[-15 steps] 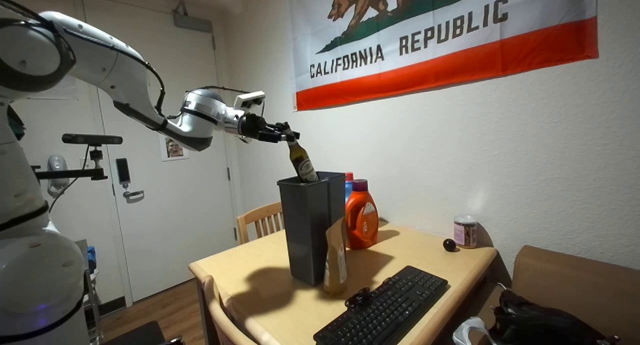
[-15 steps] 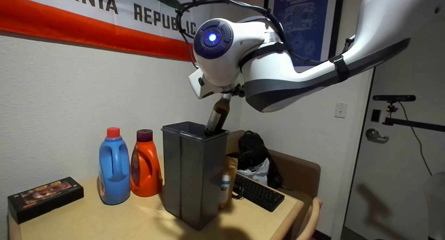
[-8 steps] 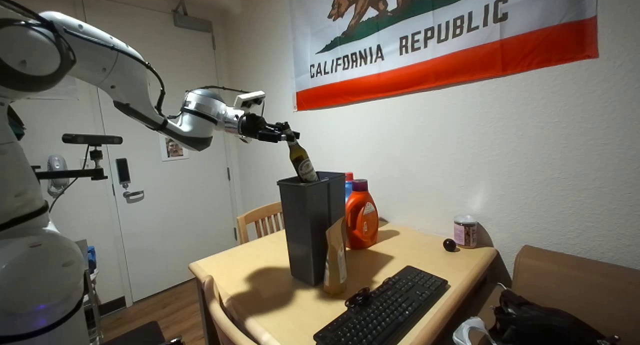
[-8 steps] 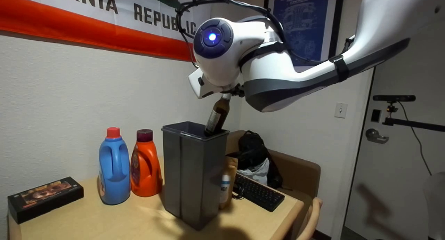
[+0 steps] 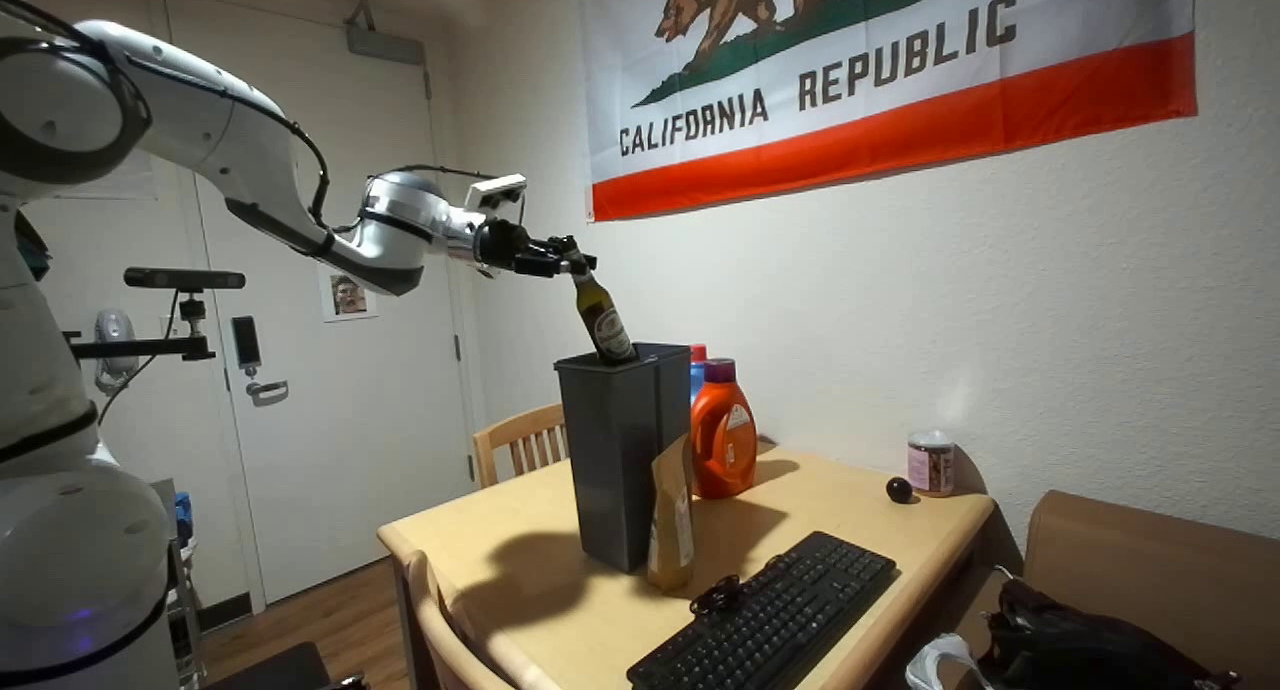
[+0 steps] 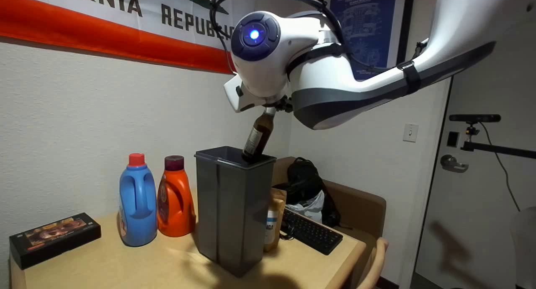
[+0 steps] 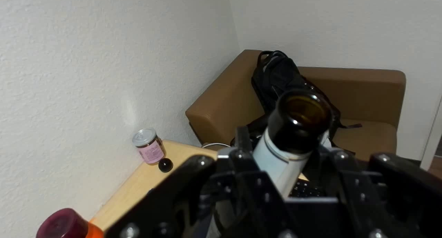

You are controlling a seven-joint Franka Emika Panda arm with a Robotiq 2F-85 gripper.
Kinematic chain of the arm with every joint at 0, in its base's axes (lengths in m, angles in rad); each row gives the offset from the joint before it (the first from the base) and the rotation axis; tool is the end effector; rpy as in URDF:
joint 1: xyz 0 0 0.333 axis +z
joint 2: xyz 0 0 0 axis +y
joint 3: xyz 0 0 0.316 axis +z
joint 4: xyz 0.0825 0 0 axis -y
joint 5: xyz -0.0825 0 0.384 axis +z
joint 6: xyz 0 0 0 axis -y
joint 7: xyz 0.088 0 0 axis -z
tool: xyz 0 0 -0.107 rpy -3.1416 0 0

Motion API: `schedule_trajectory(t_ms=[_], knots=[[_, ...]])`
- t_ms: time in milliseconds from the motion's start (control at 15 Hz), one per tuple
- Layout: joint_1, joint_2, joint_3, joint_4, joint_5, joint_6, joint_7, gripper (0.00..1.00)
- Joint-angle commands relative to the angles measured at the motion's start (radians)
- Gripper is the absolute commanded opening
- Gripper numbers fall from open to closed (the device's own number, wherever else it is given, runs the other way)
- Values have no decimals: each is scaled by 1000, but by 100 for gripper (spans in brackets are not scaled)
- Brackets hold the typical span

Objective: Pick the glass bottle on the table and put it in the bin

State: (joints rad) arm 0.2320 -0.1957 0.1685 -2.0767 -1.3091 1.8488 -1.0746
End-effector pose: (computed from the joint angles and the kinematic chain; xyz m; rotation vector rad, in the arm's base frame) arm 0.4998 0.1355 0.5671 1.0907 1.5518 -0.5042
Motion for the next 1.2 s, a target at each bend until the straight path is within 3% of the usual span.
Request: schedule_trajectory(t_ms=[0,1133], knots=[[-7,2,11,51,-17,2,-16,10],[-12,225,16,209,4,11,-76,10]])
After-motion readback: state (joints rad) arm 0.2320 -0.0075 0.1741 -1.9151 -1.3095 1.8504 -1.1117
